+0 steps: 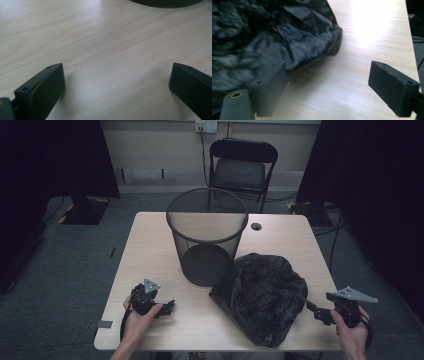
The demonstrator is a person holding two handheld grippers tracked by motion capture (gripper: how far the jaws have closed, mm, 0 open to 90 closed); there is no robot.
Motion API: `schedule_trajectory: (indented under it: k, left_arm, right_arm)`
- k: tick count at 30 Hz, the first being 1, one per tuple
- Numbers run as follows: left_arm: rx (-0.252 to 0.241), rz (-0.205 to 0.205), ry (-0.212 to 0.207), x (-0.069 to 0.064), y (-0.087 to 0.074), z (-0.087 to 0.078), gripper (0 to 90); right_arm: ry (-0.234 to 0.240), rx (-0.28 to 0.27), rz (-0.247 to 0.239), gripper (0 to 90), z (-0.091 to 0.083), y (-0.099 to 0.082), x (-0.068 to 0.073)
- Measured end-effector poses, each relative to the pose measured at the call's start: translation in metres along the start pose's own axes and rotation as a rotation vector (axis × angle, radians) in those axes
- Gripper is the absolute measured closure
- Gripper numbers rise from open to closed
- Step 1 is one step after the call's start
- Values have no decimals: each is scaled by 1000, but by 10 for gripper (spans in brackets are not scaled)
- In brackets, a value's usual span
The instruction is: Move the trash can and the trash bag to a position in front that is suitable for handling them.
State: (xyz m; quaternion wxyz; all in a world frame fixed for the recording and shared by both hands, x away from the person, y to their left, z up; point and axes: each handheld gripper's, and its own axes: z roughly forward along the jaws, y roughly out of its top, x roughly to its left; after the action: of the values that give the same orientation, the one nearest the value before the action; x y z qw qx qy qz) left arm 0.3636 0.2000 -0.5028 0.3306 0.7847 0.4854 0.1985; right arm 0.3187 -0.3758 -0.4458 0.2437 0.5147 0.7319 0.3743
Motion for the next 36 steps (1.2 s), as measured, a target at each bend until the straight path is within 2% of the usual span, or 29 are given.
schedule_trajectory:
  k: [4,10,12,16,19,25,27,31,33,36]
  left_arm:
    - [-1,1,0,0,0,0,0]
    - [0,8,-1,0,0,0,3]
    - [-1,7,-2,-1,0,0,3]
    - [-2,6,-3,-1,0,0,3]
    - [-2,8,-6,-2,-1,-1,3]
    - [2,12,-6,-2,-1,-1,3]
    - [2,13,-7,-2,-1,-1,3]
    - [2,13,-7,-2,-1,-1,3]
    - [1,14,-9,-2,-1,-1,3]
    - [2,17,-11,-2,-1,-1,3]
  right_arm:
    - [28,-54,-26,143,-6,8,12]
    - [160,-71,-92,144,-1,24,43]
    - [190,-71,-130,144,2,31,54]
    - [227,-70,-180,153,10,43,71]
    - [251,-66,-198,154,18,50,79]
    - [293,-71,-205,163,35,67,91]
    - [303,-71,-226,163,43,72,97]
    - [318,-40,-255,135,61,79,110]
    - [320,-3,-278,133,73,79,114]
    - [323,48,-284,132,92,76,118]
